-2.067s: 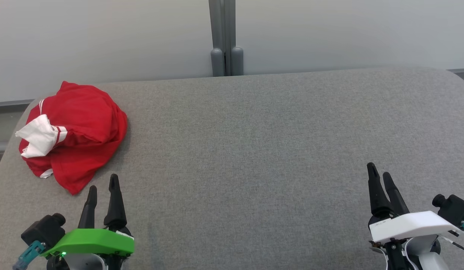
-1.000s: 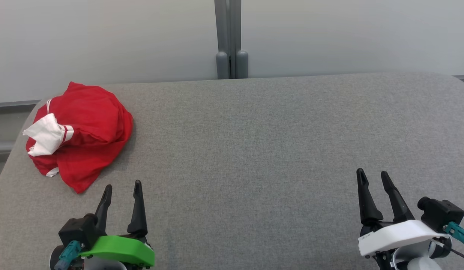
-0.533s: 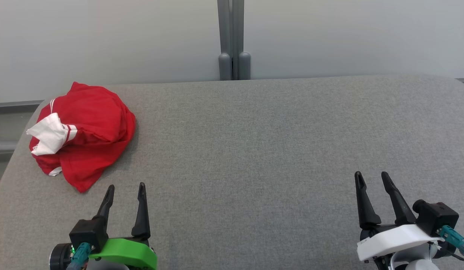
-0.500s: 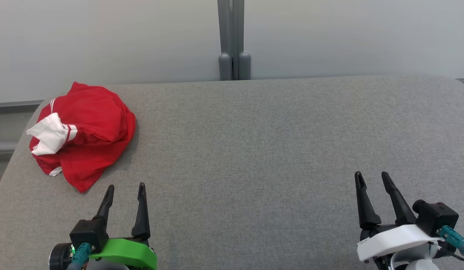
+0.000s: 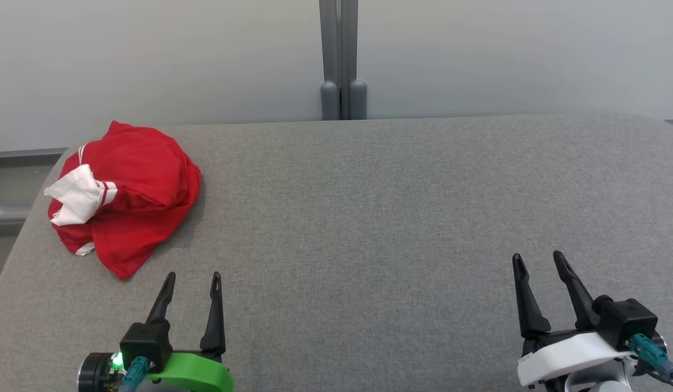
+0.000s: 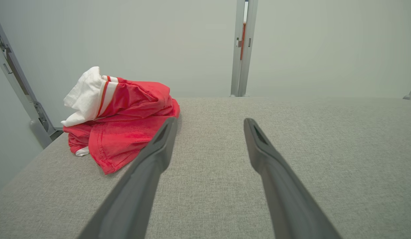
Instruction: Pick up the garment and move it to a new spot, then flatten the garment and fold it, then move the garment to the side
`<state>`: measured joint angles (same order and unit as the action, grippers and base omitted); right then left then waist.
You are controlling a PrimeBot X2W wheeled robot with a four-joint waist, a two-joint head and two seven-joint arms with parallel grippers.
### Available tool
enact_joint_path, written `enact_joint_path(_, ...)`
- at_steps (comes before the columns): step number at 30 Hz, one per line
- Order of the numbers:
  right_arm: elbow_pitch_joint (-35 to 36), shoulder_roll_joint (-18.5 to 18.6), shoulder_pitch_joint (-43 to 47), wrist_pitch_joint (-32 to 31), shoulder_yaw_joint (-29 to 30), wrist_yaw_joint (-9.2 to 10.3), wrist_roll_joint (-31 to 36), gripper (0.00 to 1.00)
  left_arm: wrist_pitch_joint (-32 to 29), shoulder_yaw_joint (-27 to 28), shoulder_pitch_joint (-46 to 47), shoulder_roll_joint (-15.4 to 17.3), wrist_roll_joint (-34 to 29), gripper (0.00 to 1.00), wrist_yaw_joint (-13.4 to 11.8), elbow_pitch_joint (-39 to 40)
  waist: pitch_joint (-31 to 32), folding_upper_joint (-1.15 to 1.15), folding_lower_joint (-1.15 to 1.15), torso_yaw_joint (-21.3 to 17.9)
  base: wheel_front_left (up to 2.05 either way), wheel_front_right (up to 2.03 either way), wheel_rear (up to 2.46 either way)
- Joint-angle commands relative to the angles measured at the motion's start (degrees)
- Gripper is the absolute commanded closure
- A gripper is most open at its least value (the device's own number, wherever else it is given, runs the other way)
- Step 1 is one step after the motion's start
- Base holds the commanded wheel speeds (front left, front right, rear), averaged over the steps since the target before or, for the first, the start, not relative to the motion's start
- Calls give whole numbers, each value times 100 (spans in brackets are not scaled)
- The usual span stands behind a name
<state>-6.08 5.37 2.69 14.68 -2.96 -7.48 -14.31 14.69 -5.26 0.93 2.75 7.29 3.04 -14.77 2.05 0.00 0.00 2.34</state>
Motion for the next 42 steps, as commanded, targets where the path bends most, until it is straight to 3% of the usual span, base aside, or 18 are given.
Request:
enact_joint_path(1,-2,30,66,45,-14,-2,100,0,44,-15,-16,45,-109,0,24,-22,14,0,0,9,0,0,0)
enact_joint_path(42,-286,76,104,15,4,-1,-56,0,-460,-1,-213,174,273,0,-214,429,111,0,0,91,0,0,0)
